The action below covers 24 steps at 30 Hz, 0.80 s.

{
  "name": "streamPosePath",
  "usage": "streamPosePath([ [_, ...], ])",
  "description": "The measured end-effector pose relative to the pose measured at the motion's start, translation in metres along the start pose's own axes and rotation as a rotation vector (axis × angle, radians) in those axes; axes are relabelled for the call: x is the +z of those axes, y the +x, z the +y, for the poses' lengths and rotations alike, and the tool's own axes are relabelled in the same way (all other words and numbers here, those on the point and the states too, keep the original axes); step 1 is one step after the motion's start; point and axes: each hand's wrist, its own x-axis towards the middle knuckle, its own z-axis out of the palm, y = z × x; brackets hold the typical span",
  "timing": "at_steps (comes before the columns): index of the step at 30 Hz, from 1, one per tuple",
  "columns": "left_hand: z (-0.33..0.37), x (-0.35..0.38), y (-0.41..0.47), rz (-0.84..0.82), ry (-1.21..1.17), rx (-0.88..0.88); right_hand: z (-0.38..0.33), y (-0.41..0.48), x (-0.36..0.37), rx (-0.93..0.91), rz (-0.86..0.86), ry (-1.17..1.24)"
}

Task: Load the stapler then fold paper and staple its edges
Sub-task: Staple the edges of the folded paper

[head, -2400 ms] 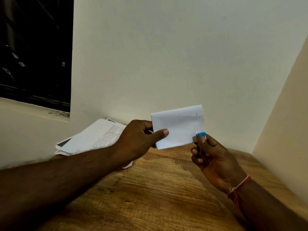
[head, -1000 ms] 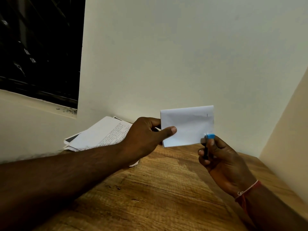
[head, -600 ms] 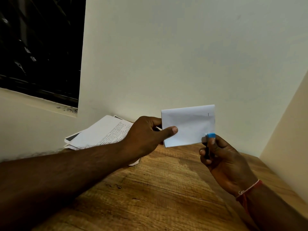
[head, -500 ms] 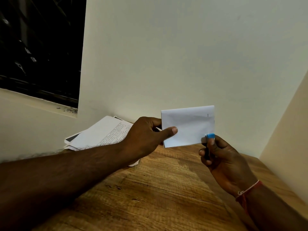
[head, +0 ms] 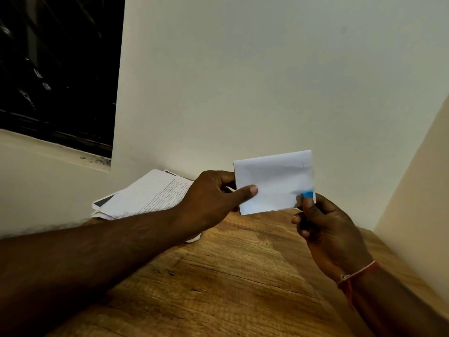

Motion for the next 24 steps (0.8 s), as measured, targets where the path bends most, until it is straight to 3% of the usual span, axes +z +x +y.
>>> streamPosePath([
  [8,-0.0021,-0.0012,0.0024,0.018,0.032,0.000,-0.0008,-0.0019,0.0015,0.043,0.013,0.045],
  [15,-0.0012,-0.0036,0.0042,0.056,-0.004,-0.016,-0.0015,-0.0080,0.0056,0.108,-0.036,0.241],
  [24,-0.0017,-0.0054,0.0046,0.069,-0.014,-0.014,0.0014,-0.0051,0.0034,0.118,-0.017,0.227],
])
